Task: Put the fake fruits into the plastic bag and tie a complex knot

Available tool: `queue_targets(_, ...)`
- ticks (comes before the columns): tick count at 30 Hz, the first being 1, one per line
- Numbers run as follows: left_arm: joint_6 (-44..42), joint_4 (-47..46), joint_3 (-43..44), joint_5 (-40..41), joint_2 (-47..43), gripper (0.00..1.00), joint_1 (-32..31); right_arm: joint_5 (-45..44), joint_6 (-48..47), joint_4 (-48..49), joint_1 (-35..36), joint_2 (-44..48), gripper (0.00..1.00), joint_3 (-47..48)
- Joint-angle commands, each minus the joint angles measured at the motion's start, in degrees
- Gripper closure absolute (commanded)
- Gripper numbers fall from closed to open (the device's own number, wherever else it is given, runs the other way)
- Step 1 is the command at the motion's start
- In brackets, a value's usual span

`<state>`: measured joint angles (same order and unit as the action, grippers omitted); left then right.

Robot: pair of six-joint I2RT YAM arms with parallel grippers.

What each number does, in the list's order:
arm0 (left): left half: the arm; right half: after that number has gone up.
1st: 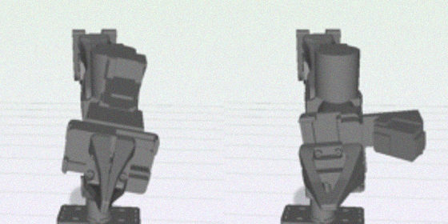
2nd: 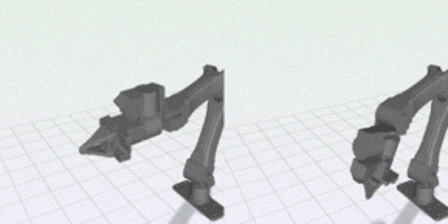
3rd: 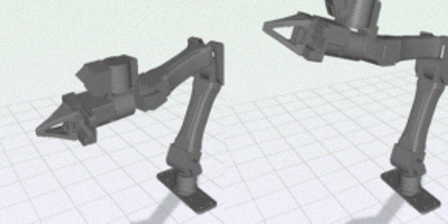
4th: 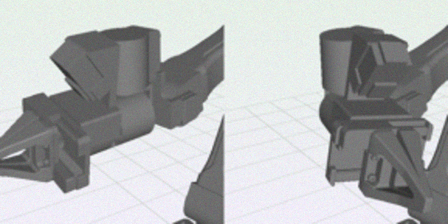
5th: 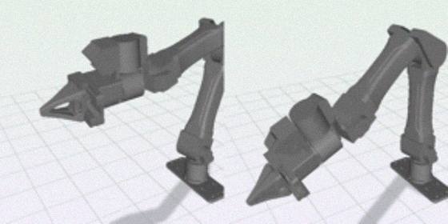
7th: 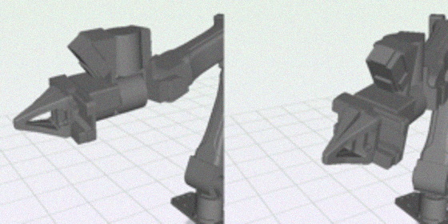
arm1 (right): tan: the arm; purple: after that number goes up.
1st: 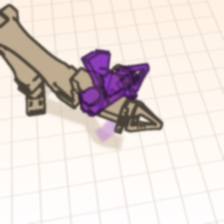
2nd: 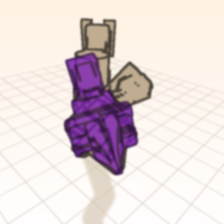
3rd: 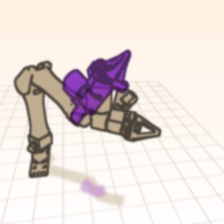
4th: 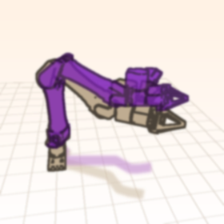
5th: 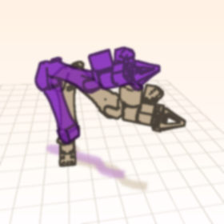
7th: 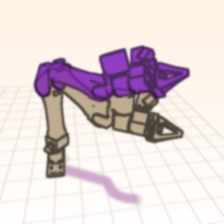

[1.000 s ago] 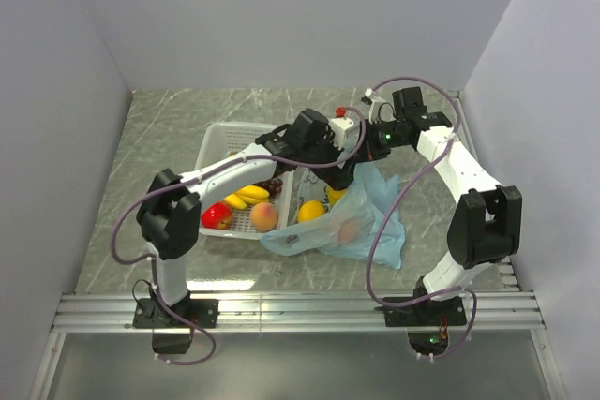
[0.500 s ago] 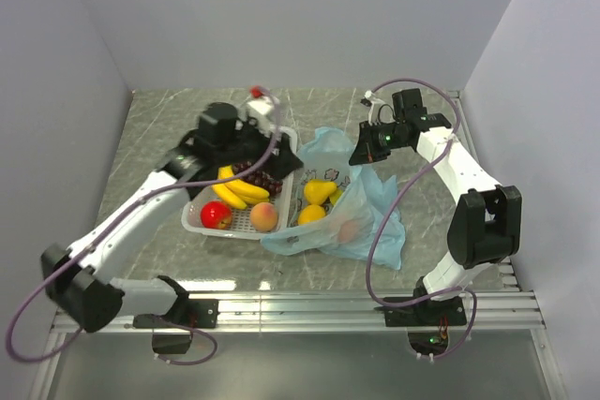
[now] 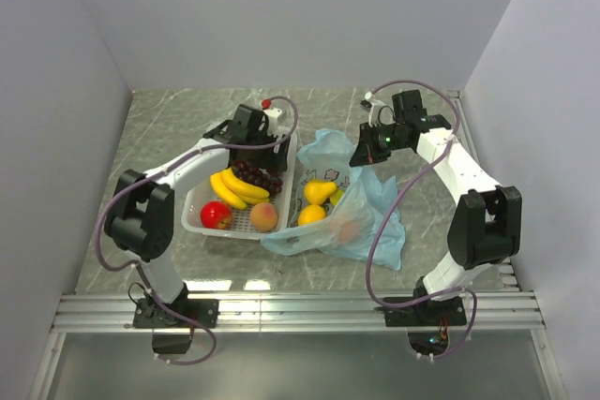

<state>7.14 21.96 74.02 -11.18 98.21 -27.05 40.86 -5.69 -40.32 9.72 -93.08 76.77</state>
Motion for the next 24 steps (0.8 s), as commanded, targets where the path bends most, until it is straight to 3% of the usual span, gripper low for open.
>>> queue_targets(1,-0.7,-2.3,3.3,2.7,1.0,0.18,0.2,-0.4,-1.0,0.1,0.0,2.9,1.0,0.0)
queue_targets(17,-1.9,-2.8,7.1,3.0,13.1,0.21,1.6,-0.4,-1.3,-0.1,-0.1,1.8,1.0,0.2)
queue_targets(24,0.2,0.3,6.8,1.6,5.5,0.37,4.0,0.0,-1.3,-0.4,0.0,1.8,1.0,0.4)
